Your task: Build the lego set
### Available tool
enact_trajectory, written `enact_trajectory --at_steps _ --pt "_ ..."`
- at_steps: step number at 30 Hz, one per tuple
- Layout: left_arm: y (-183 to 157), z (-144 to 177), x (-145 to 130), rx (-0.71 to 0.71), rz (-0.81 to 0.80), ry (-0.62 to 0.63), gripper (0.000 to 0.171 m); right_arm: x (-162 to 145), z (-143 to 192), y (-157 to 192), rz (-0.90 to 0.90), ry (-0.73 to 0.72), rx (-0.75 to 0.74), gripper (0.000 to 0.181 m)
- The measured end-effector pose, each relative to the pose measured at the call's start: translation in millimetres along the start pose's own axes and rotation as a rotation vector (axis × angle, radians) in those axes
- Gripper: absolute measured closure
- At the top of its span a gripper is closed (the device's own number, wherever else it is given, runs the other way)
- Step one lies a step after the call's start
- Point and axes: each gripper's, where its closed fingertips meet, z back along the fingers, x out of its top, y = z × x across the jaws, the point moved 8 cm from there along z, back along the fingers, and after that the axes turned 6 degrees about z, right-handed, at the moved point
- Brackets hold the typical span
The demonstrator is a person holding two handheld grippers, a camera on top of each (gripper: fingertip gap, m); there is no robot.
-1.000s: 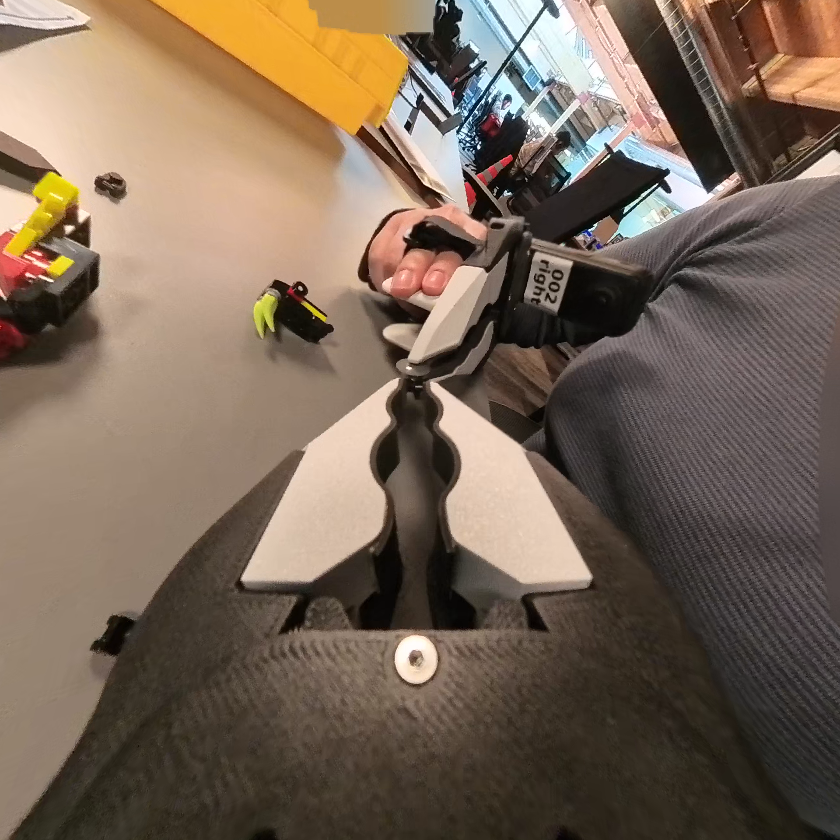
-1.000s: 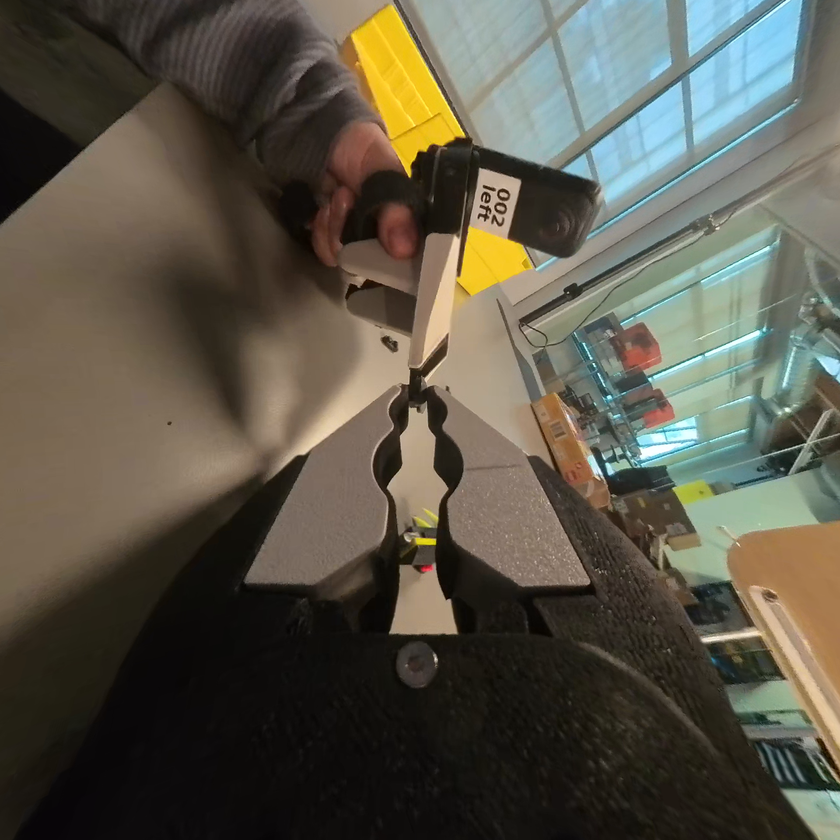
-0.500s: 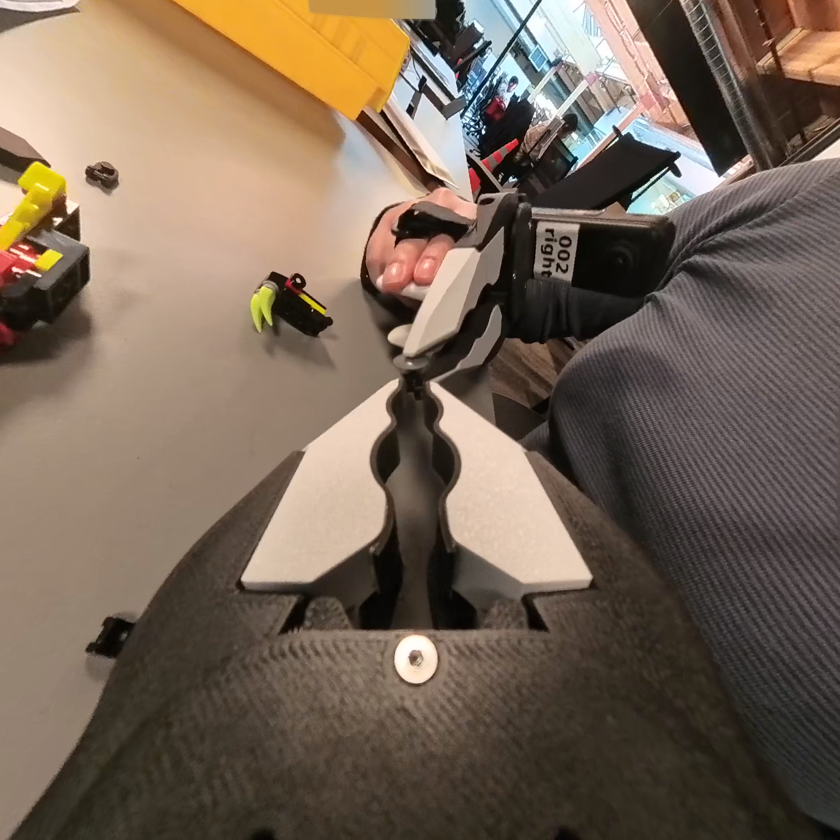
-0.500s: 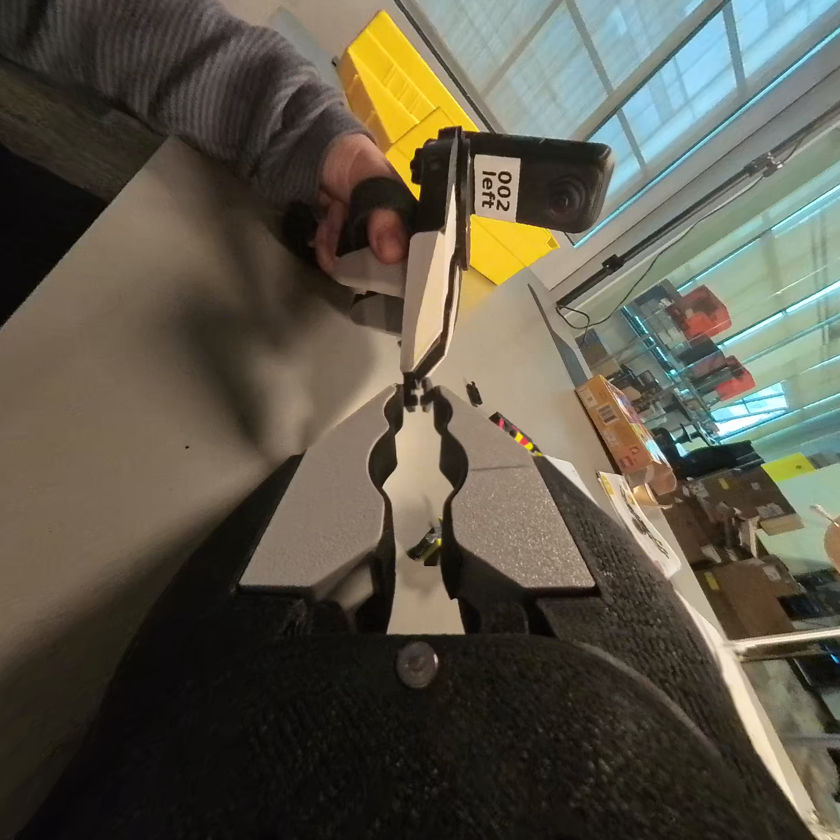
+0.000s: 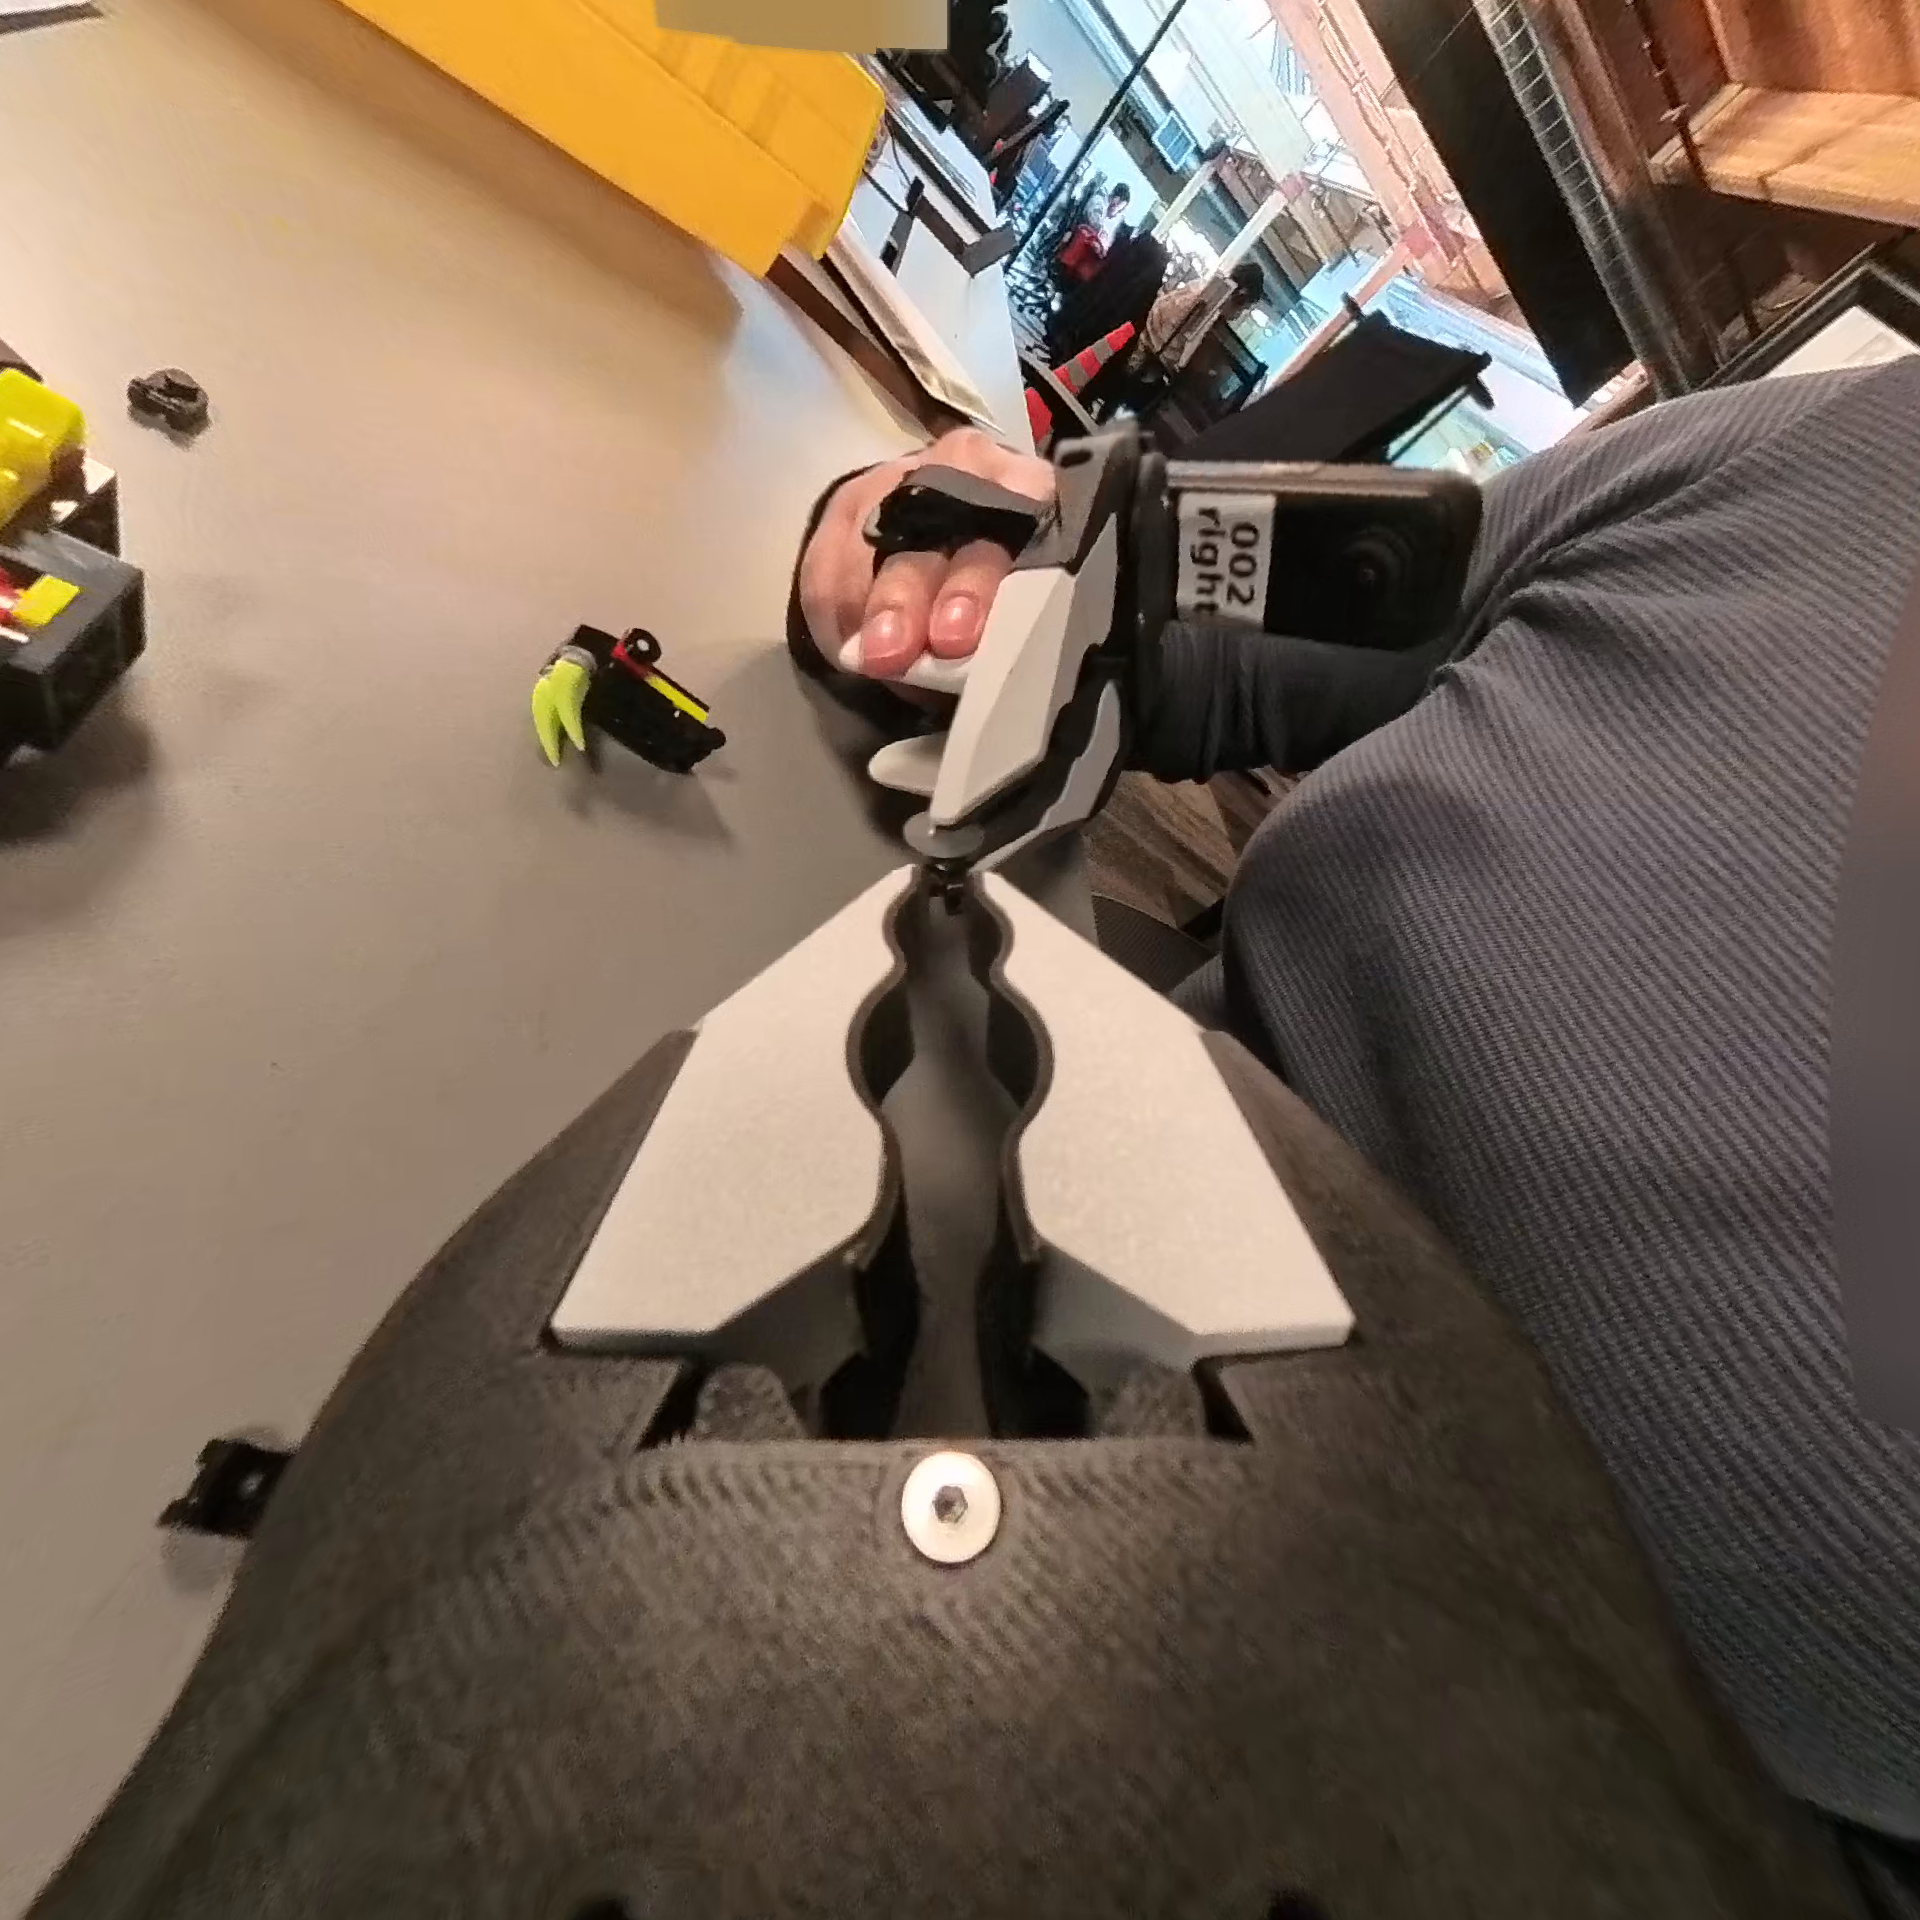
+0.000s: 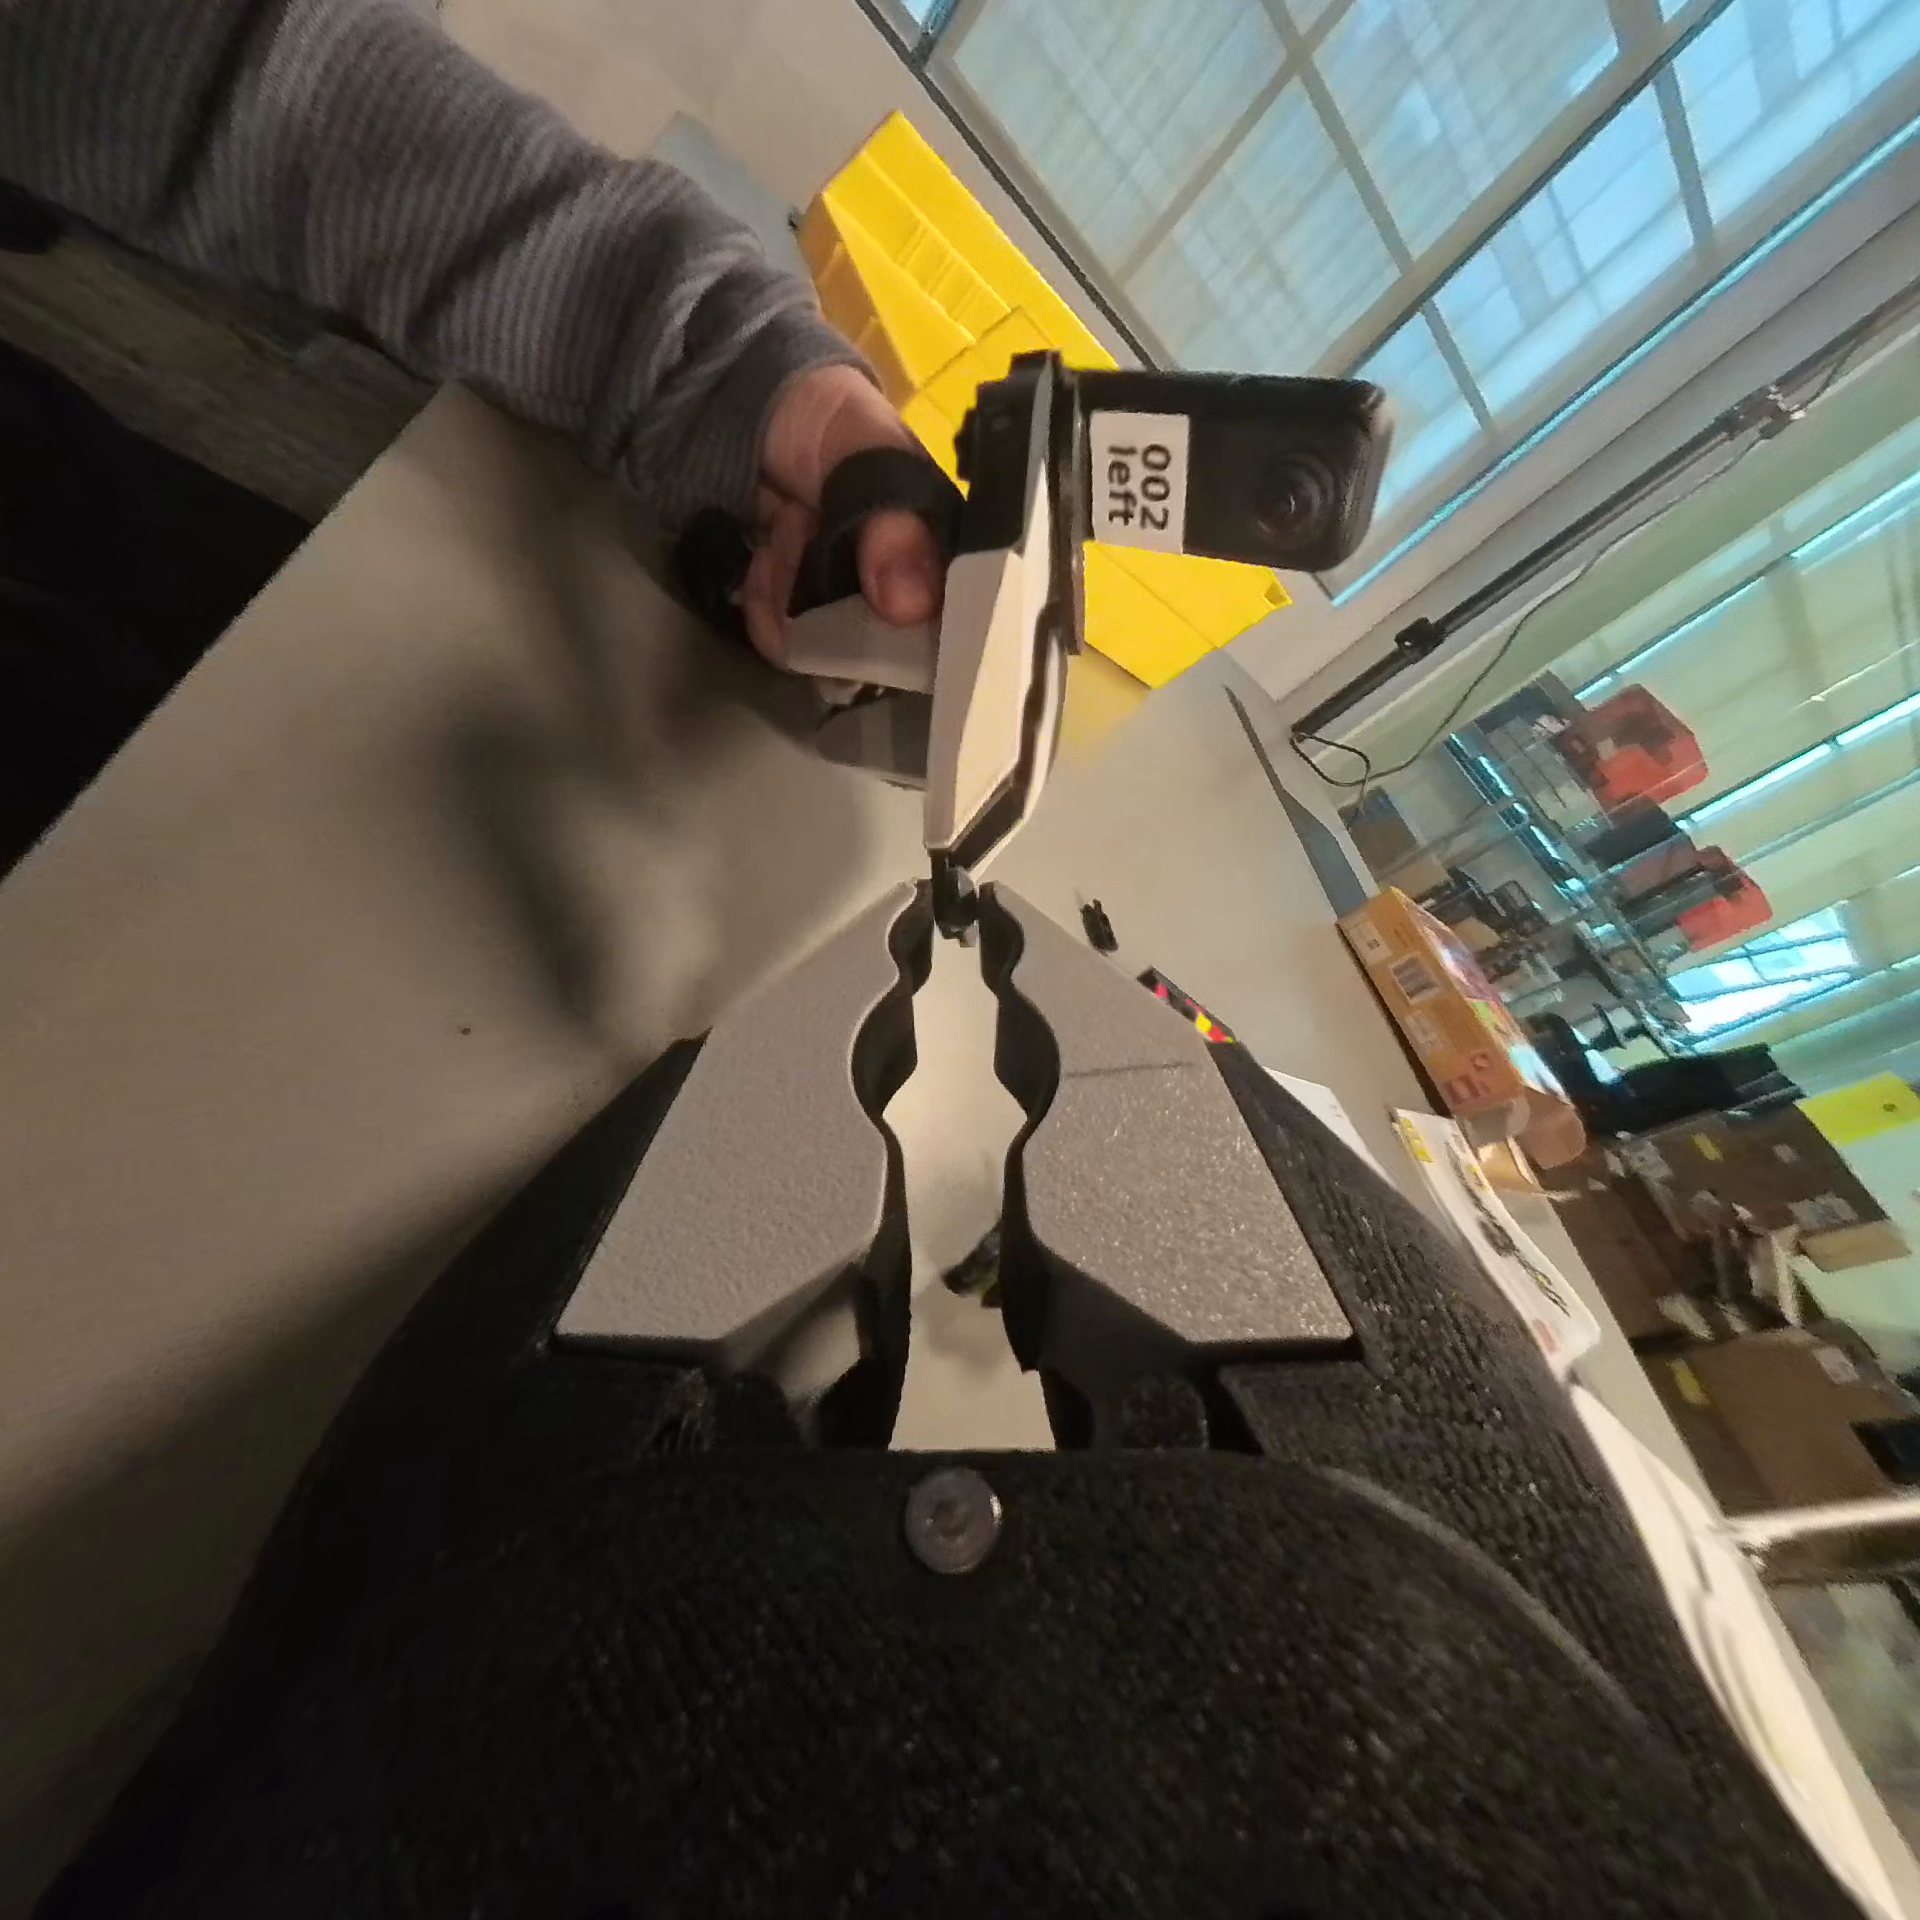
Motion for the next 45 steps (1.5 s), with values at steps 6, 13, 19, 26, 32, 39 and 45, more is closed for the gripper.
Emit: enact_trajectory --at_steps 6,13,19,26,32,39,45 --pt "-4.3 -2.1 -1.7 -0.054 -0.012 0.026 0.167 2.7 4.7 -4.1 -0.103 -0.077 0.101 0.175" --pt "-3.3 -0.7 0.3 -0.060 0.004 -0.004 0.167 2.8 4.1 -10.7 -0.245 -0.054 0.123 0.176" --pt "-15.3 7.4 6.5 0.022 -0.207 -0.184 0.154 -6.0 6.2 -32.0 -0.603 -0.093 0.124 0.176" --pt "-26.6 -2.8 3.2 0.334 -0.603 -0.190 0.149 -14.3 7.5 -35.8 -0.827 -0.105 0.215 0.176" --pt "-30.4 -14.0 -4.7 0.498 -0.858 -0.123 0.155 -16.6 6.7 -35.0 -0.913 -0.109 0.266 0.176" --pt "-33.0 -21.2 -11.1 0.707 -1.139 -0.066 0.157 -20.5 7.4 -36.8 -0.993 -0.124 0.289 0.176" --pt "-33.5 -23.8 -13.5 0.781 -1.246 -0.043 0.163 -20.5 6.5 -35.7 -1.004 -0.116 0.301 0.176"
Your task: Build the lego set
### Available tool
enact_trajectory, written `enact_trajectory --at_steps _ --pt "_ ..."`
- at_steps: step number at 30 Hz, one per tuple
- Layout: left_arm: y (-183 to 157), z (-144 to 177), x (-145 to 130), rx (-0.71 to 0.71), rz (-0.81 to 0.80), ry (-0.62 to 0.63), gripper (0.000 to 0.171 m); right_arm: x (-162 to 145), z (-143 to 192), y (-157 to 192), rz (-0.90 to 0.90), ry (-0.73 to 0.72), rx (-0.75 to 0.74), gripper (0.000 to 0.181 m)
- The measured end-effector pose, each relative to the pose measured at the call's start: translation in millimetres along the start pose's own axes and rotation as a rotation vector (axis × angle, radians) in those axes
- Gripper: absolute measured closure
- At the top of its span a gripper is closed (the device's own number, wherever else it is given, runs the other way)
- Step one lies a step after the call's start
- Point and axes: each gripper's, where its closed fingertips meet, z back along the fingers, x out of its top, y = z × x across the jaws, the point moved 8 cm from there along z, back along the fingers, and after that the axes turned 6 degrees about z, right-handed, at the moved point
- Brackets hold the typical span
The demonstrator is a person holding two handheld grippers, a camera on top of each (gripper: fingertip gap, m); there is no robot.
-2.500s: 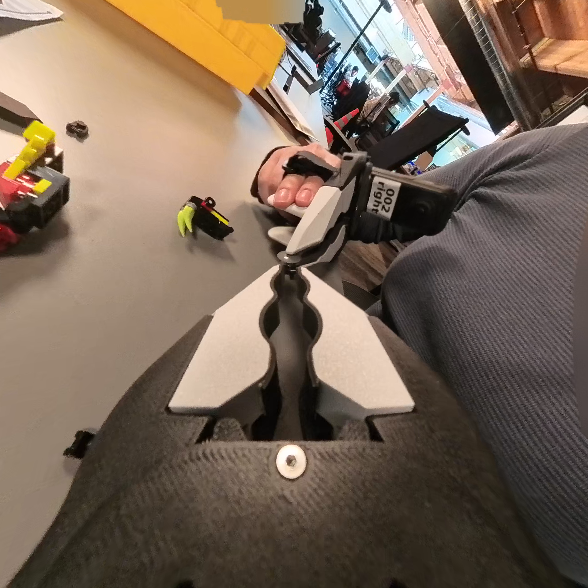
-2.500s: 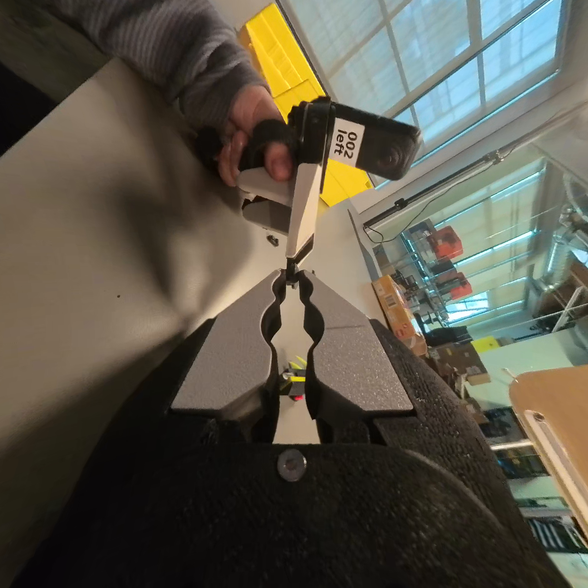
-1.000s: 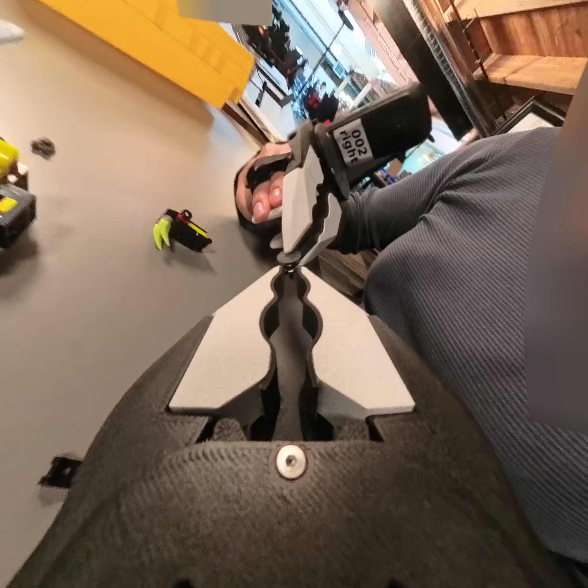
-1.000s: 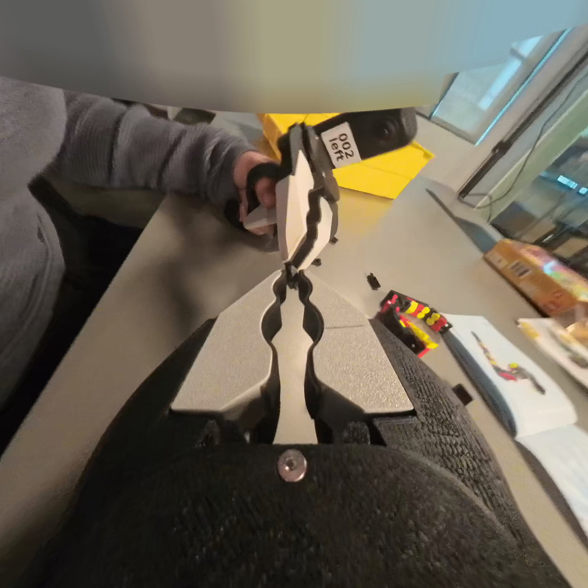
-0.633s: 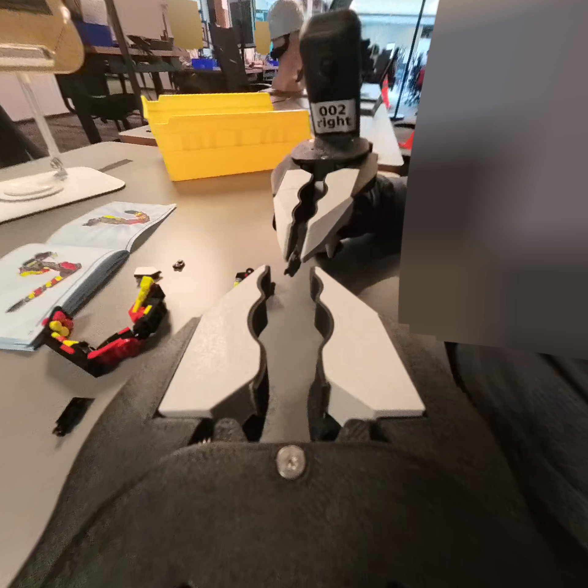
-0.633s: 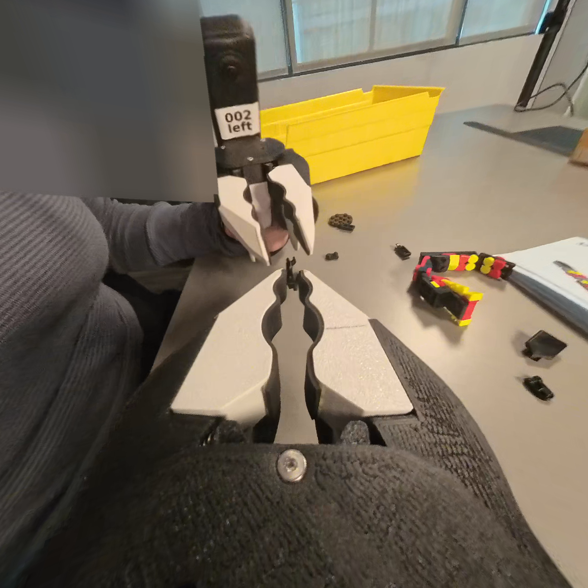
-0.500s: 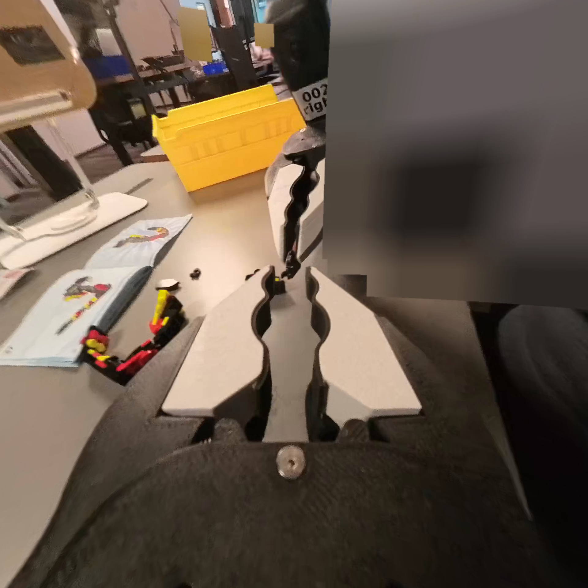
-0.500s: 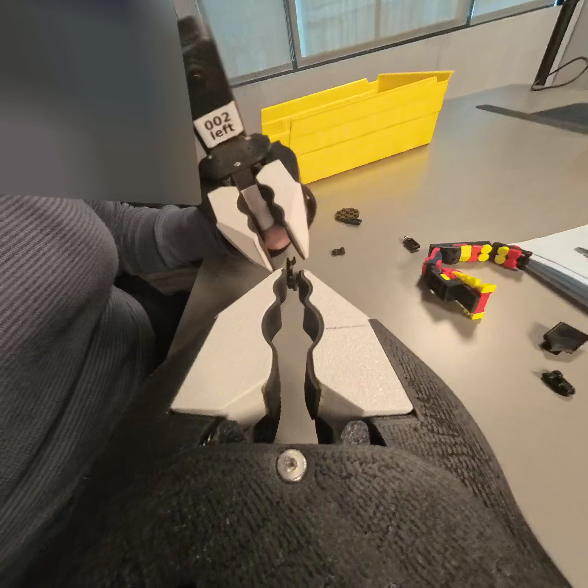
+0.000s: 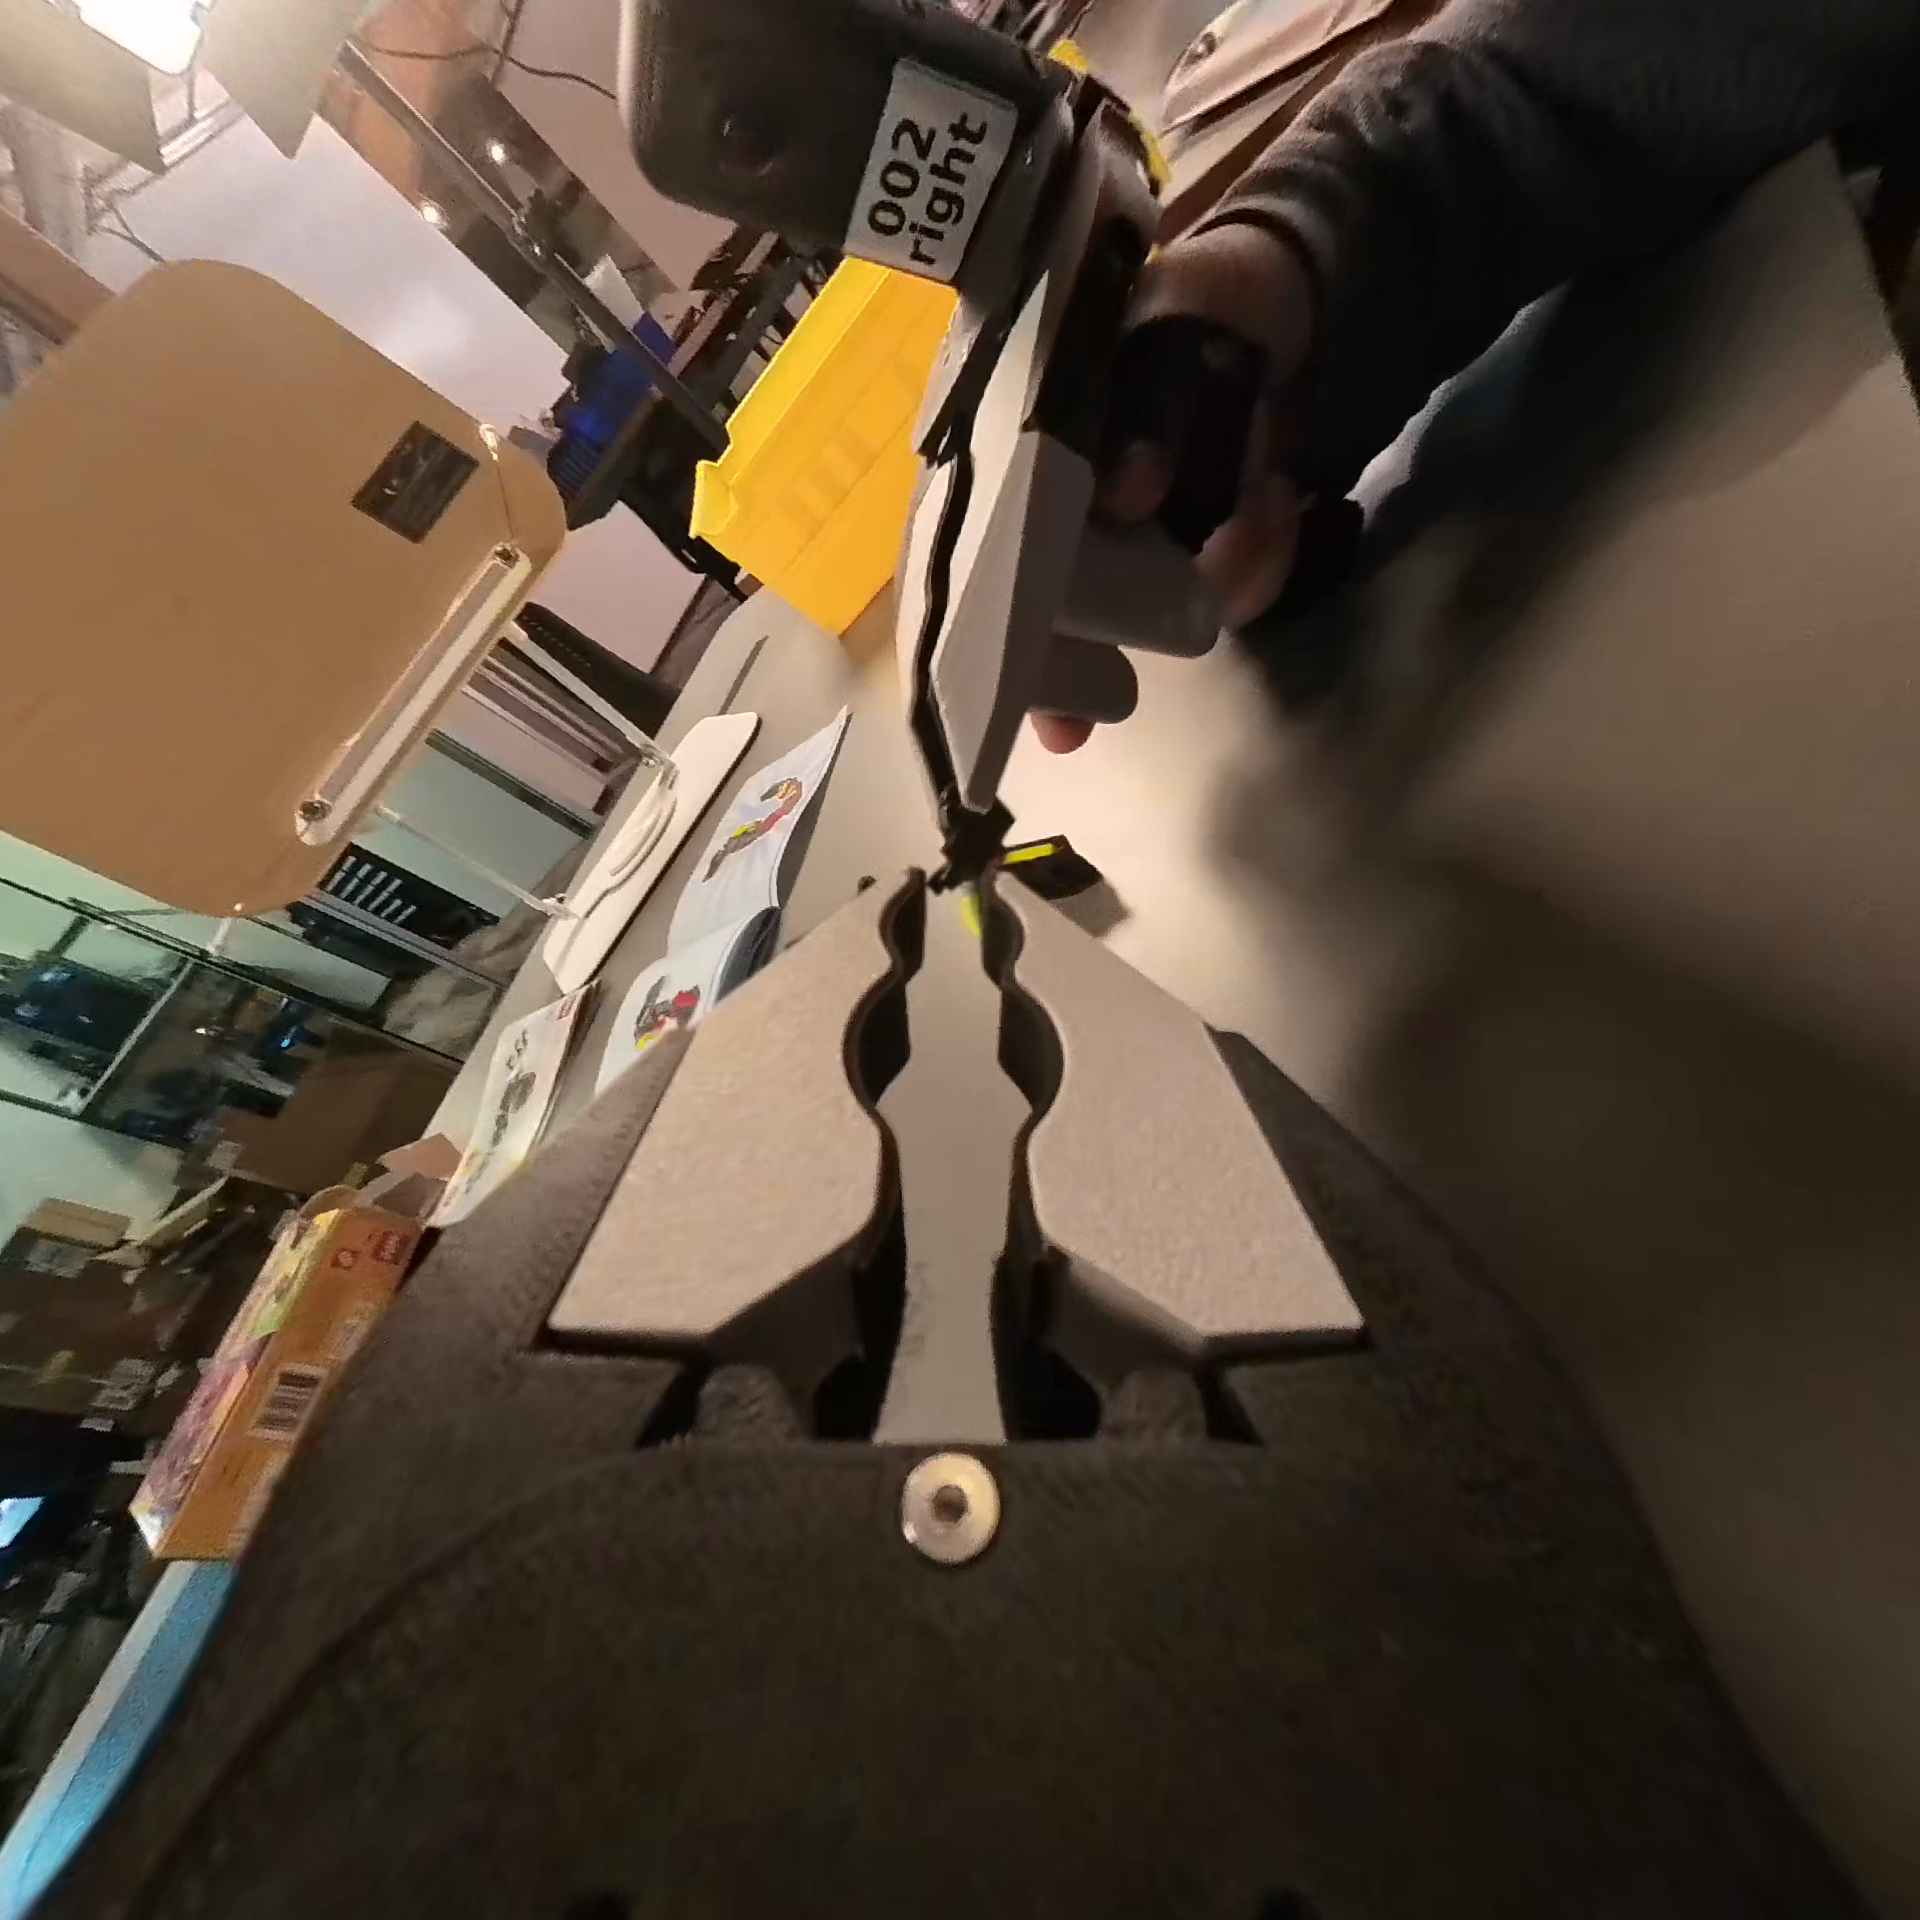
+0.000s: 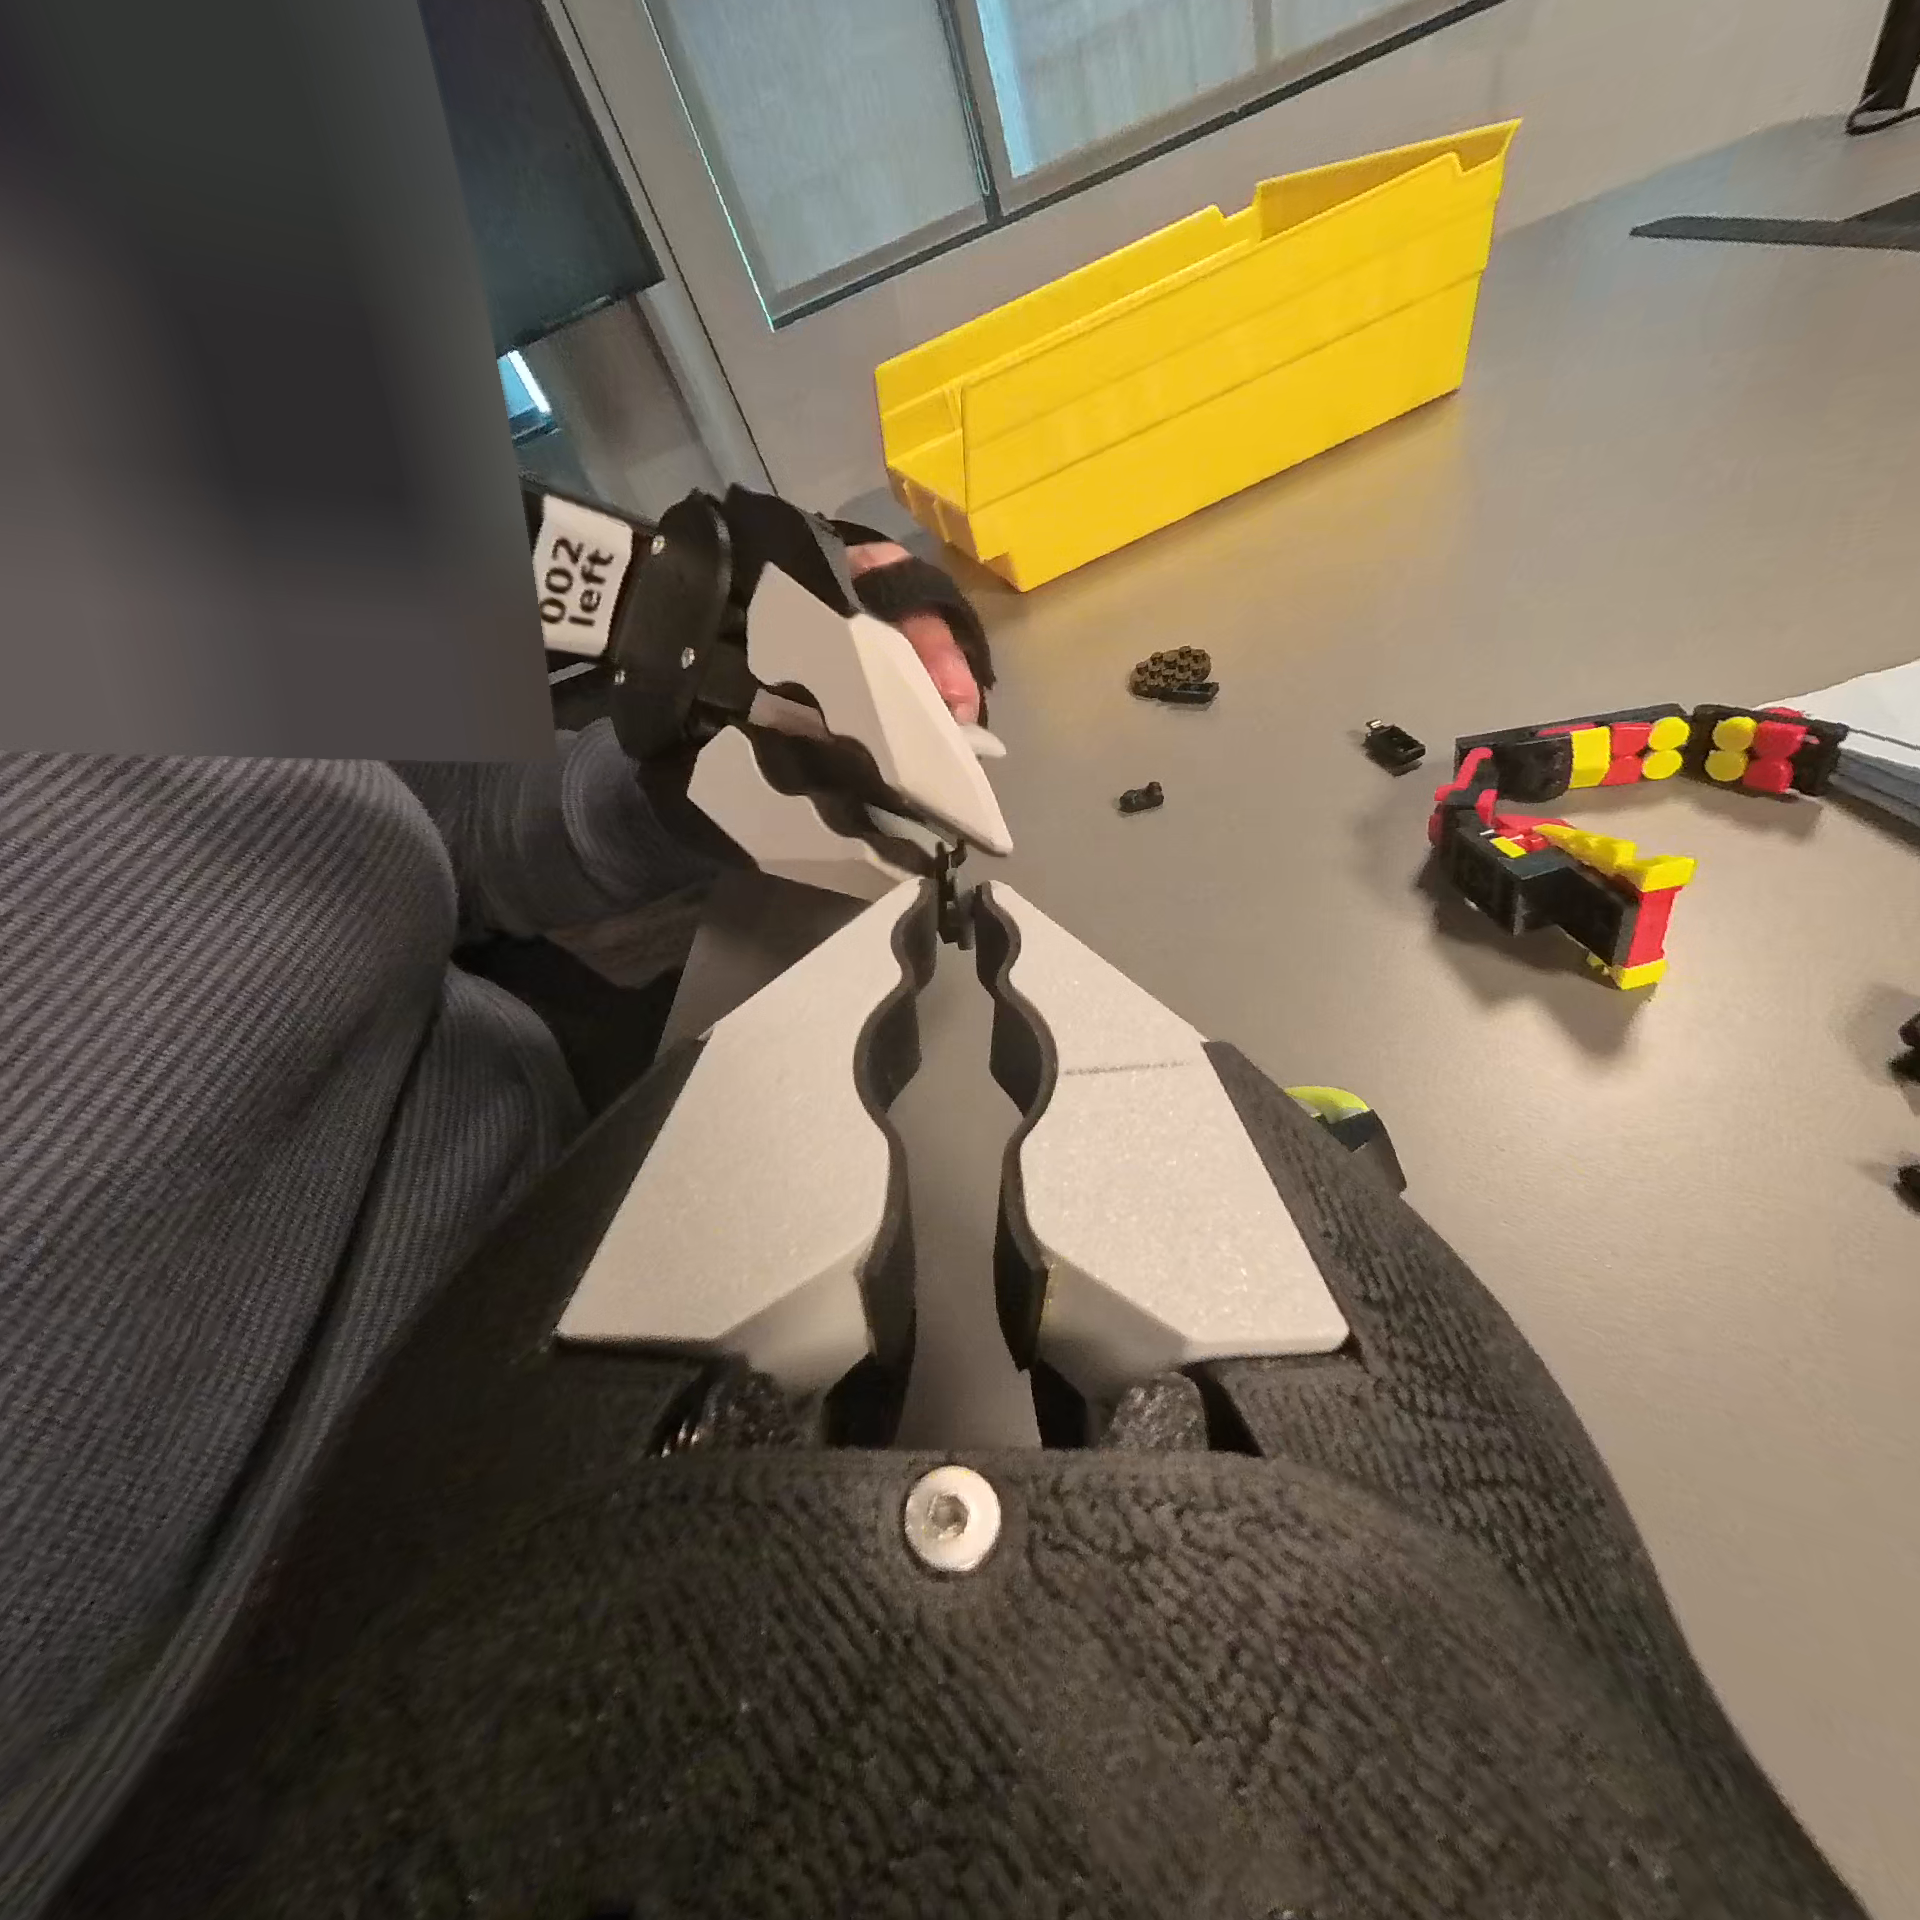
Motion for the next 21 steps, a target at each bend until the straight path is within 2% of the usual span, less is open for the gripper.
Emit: enact_trajectory --at_steps 4,12,21 --pt "-2.0 0.4 2.4 0.022 -0.042 -0.014 0.158 -0.2 0.2 -0.4 -0.003 0.001 -0.002 0.176" --pt "-7.3 -2.3 2.5 0.005 -0.093 0.027 0.167 0.7 2.2 0.0 0.004 -0.019 0.009 0.176" --pt "-9.0 -3.1 3.3 -0.007 -0.096 0.023 0.168 1.1 3.9 0.0 0.012 -0.023 0.017 0.176"
